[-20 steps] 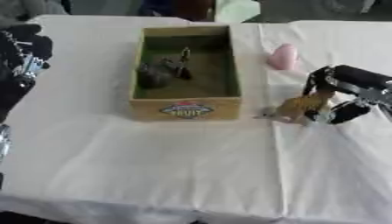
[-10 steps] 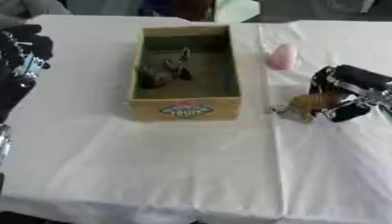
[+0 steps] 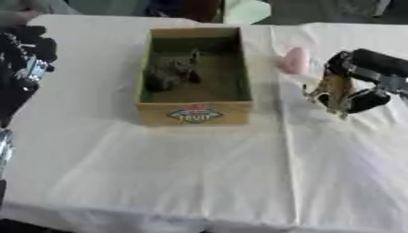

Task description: Pick up objects on the table and place them in the box.

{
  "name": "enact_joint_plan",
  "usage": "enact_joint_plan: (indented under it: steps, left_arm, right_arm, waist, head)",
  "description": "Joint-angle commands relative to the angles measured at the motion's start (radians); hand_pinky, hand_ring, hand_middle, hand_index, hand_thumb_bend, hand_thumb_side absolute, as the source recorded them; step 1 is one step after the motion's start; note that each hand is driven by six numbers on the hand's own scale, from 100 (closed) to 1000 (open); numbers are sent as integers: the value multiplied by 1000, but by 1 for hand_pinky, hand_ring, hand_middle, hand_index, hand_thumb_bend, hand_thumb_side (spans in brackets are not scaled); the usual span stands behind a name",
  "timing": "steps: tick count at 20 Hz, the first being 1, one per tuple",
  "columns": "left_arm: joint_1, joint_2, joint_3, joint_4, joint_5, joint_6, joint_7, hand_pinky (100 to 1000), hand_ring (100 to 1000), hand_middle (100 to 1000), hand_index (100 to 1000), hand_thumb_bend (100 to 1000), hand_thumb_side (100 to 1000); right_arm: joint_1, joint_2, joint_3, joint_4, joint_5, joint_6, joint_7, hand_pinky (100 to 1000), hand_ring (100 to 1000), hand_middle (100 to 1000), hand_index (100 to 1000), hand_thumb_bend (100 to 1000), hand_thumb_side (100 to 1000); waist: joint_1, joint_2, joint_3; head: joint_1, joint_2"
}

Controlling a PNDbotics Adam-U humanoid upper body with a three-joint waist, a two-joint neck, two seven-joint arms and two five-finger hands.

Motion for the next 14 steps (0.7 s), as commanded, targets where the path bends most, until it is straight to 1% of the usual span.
enact_joint_plan:
  steps: [1,4,6,14]
  left_arm:
    - [-6,28,8,-14,7,-2,-9,577,615,629,796,535,705]
    - [-7,30,4,-15,8,-3,-16,578,616,629,797,533,706]
    - [-8,30,1,-16,9,-4,-22,579,616,629,797,534,706]
    - [-20,22,-12,-28,13,-7,-40,580,616,630,796,538,706]
  right_arm:
    - [-52,-55,-8,-45,-78,10,43,346,388,422,500,217,123]
    - [-100,-51,-5,-41,-120,22,76,347,389,422,500,219,123]
    - [-137,-39,-2,-26,-132,24,95,349,390,423,500,222,124]
    - [-301,60,10,66,-119,-2,129,350,391,423,500,224,122]
  waist:
    - [-1,-21,4]
    - [-3,-25,14]
    - [-4,-28,23]
    - [-13,-36,69]
  head:
    - [0,5]
    - [-3,5]
    - [-6,5]
    - [-28,5]
